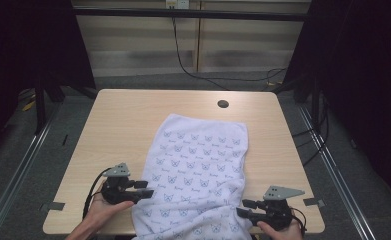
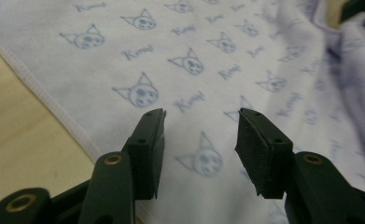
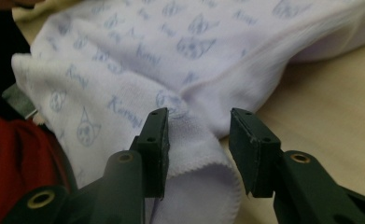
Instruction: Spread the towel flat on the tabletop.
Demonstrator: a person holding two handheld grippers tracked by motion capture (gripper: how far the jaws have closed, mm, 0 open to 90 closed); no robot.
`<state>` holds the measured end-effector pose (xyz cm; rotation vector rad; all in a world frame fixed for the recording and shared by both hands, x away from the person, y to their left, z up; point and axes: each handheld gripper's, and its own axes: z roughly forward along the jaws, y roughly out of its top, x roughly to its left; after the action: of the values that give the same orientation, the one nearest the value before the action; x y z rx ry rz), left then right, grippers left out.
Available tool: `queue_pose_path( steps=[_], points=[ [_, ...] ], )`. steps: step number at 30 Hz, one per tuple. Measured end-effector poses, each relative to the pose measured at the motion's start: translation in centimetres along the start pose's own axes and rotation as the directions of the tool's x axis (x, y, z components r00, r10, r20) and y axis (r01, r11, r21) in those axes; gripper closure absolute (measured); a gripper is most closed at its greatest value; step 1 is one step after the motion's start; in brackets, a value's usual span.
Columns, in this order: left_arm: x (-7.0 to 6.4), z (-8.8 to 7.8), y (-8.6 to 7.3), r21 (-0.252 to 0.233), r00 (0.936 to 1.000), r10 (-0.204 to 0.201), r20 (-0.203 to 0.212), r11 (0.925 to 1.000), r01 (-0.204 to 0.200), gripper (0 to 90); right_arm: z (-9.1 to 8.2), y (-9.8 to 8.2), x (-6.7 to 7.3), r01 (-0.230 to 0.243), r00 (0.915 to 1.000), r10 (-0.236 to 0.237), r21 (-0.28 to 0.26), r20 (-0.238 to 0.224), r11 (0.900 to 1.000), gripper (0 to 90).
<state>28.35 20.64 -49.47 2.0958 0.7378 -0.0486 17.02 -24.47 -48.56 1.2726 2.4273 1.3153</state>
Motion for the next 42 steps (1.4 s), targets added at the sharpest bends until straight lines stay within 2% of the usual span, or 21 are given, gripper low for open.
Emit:
queue_pose_path(
  steps=[2,4,6,8,10,12,13,14,16,19,21,23,25,26,27,29,30,32,33,34,42],
  points=[
    [0.4,1.2,-0.1,0.021,0.9995,0.000,-0.030,0.9998,0.000,51.2,0.0,-0.9,0.8,0.010,0.9999,-0.010,0.040,-0.009,0.999,59.9],
    [0.1,1.0,-0.1,0.036,0.9991,-0.011,-0.040,0.9993,0.012,52.0,-0.6,-1.3,1.8,0.046,0.9989,-0.045,0.058,-0.011,0.997,60.3],
    [-0.3,0.8,-0.3,0.054,0.9988,0.014,-0.047,0.9985,-0.012,51.0,-0.9,-1.2,2.1,0.031,0.9990,-0.030,0.053,-0.034,0.998,60.3],
    [-1.0,-0.1,-1.2,0.057,0.9999,0.008,-0.015,0.9984,-0.007,50.5,-2.0,-0.4,2.6,0.059,0.9982,-0.059,-0.003,-0.014,0.998,59.4],
    [-1.3,-0.7,-1.7,0.066,1.0000,0.000,0.002,0.9978,0.000,51.4,-2.2,0.3,2.1,0.041,0.9991,-0.042,-0.035,-0.008,0.999,57.7],
    [-1.3,-0.8,-1.9,0.060,0.9999,-0.007,0.009,0.9982,0.007,51.6,-2.0,0.7,1.7,0.035,0.9993,-0.036,-0.039,-0.007,0.999,56.9],
    [-1.4,-1.0,-2.0,0.062,0.9999,-0.012,0.012,0.9980,0.012,51.4,-0.9,1.2,1.5,0.042,0.9989,-0.043,-0.021,-0.020,0.999,56.1],
    [-0.9,-1.3,-1.6,0.025,0.9998,-0.020,0.007,0.9995,0.020,50.6,-0.2,1.4,1.6,0.059,0.9982,-0.059,0.004,-0.008,0.998,55.4],
    [-0.6,-1.2,-1.2,0.009,0.9997,-0.024,0.003,0.9997,0.024,50.3,0.5,1.4,1.5,0.063,0.9980,-0.063,0.013,-0.002,0.998,54.2],
    [0.7,-0.7,0.7,-0.016,0.9993,-0.009,-0.036,0.9998,0.008,50.0,1.6,2.3,0.7,0.058,0.9976,-0.058,-0.003,0.038,0.998,52.9],
    [2.2,0.3,2.7,-0.031,0.9962,0.012,-0.086,0.9994,-0.015,50.1,2.5,4.5,-0.8,0.063,0.9977,-0.062,-0.027,0.028,0.998,53.0],
    [3.3,1.0,3.6,-0.064,0.9962,-0.031,-0.082,0.9976,0.026,50.4,3.5,5.6,-1.9,0.063,0.9974,-0.062,-0.018,0.037,0.998,53.7],
    [3.6,1.3,3.9,-0.072,0.9956,-0.026,-0.090,0.9972,0.020,50.6,4.4,6.2,-2.9,0.049,0.9980,-0.048,-0.016,0.042,0.999,53.6],
    [3.9,1.8,4.2,-0.049,0.9944,-0.020,-0.104,0.9987,0.015,50.6,5.6,7.2,-4.2,0.049,0.9968,-0.048,-0.009,0.063,0.999,53.6],
    [4.3,2.2,4.3,-0.035,0.9924,-0.016,-0.122,0.9993,0.011,50.6,5.6,7.2,-4.2,0.049,0.9968,-0.048,-0.009,0.063,0.999,53.6],
    [5.2,2.9,4.2,-0.046,0.9906,-0.044,-0.130,0.9982,0.038,51.1,6.6,8.1,-5.5,0.022,0.9975,-0.020,-0.029,0.068,0.999,53.2],
    [5.5,3.7,3.7,-0.009,0.9914,-0.051,-0.121,0.9987,0.050,51.4,7.4,8.8,-6.4,0.007,0.9959,-0.005,-0.024,0.090,1.000,53.2],
    [5.3,3.8,3.5,-0.022,0.9919,-0.031,-0.123,0.9993,0.029,50.8,7.7,8.9,-6.9,0.006,0.9945,-0.004,-0.021,0.105,1.000,53.3],
    [4.8,3.6,3.5,0.002,0.9939,-0.024,-0.108,0.9997,0.024,50.6,8.2,8.5,-7.3,-0.023,0.9935,0.022,0.001,0.112,1.000,53.3],
    [4.5,3.4,3.3,0.012,0.9943,0.000,-0.107,0.9999,0.002,50.1,8.3,8.1,-7.3,-0.013,0.9912,0.009,0.031,0.132,0.999,53.3],
    [2.0,1.3,0.4,0.015,0.9998,0.007,-0.020,0.9999,-0.007,50.3,5.7,4.8,-5.0,0.005,0.9934,-0.011,0.060,0.114,0.998,53.1]
  ],
)
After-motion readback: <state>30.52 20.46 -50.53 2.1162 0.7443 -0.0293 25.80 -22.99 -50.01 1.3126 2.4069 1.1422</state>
